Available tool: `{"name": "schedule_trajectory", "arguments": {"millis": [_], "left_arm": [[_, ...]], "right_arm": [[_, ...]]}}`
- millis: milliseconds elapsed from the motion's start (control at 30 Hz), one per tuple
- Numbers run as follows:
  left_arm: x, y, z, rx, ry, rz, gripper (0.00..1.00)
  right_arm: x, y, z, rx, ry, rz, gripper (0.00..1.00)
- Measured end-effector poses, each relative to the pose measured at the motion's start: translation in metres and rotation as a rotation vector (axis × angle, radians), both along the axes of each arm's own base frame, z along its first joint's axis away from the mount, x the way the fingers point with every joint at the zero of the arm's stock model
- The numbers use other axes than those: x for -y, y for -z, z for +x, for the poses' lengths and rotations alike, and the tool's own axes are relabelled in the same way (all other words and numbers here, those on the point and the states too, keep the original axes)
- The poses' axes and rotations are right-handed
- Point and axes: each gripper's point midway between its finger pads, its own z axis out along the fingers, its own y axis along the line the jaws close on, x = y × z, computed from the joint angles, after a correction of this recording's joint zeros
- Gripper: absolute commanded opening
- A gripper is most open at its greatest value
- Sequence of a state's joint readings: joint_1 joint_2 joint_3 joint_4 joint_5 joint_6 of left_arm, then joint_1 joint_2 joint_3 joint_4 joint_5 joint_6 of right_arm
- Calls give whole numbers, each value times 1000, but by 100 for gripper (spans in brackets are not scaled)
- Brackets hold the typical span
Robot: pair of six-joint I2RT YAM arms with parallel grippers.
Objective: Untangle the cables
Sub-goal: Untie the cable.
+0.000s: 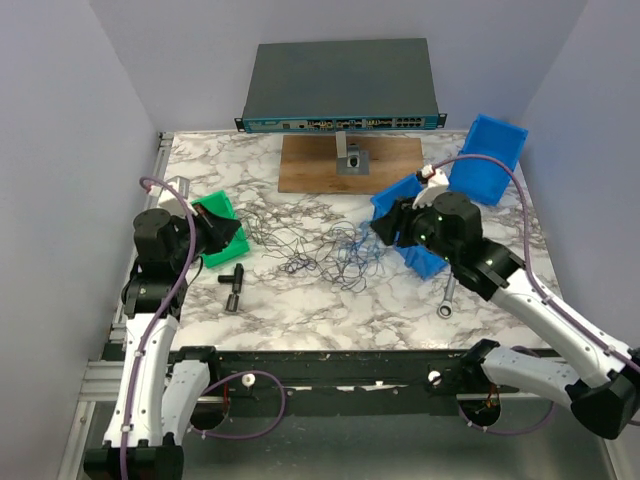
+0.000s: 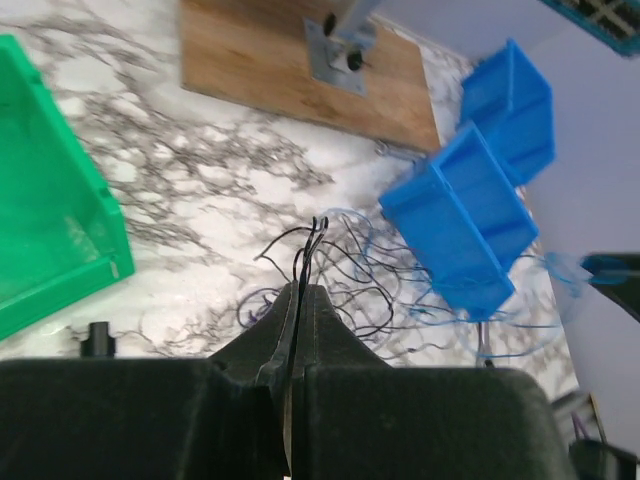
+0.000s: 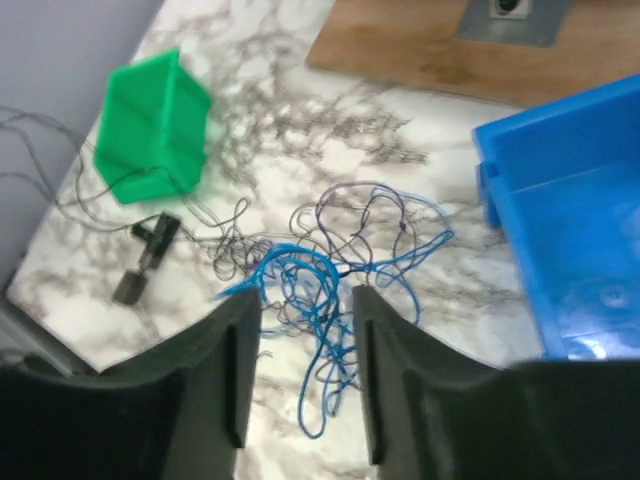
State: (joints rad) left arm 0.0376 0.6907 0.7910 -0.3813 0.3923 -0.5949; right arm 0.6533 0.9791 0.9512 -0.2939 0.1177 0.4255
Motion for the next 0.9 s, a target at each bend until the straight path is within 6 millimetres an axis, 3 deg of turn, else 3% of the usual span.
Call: {"name": "schedule_trajectory", "arguments": {"millis": [100,233,333,500,600,700,767,900], "left_arm": [[20,5,-1,-20,114,-2,0],[47,8,-10,-35,264,-7,0],[60,-1,-16,-9,351,-4,0],[80,-16,-28,41,482,5,0],[93,-19,-35,53,566,10,0],[103,-19,-42,57,640,9,0],[109,-21,-47,62,683,9,0],[119,-28,-55,87,753,18,0]], "right_arm": [[-25,21,-5,-56,-135,-6,82],[-48,56,-14,-137,-263,-19,83],[-62,70,-22,-162,-347,-9,82],[-98,63,-36,-103,-516,42,83],[-120,61,-46,-68,-609,54,94],[-136,60,-52,-44,-664,52,95],[-145,57,-53,-21,-683,58,92],[-153,46,-49,35,-688,84,77]]}}
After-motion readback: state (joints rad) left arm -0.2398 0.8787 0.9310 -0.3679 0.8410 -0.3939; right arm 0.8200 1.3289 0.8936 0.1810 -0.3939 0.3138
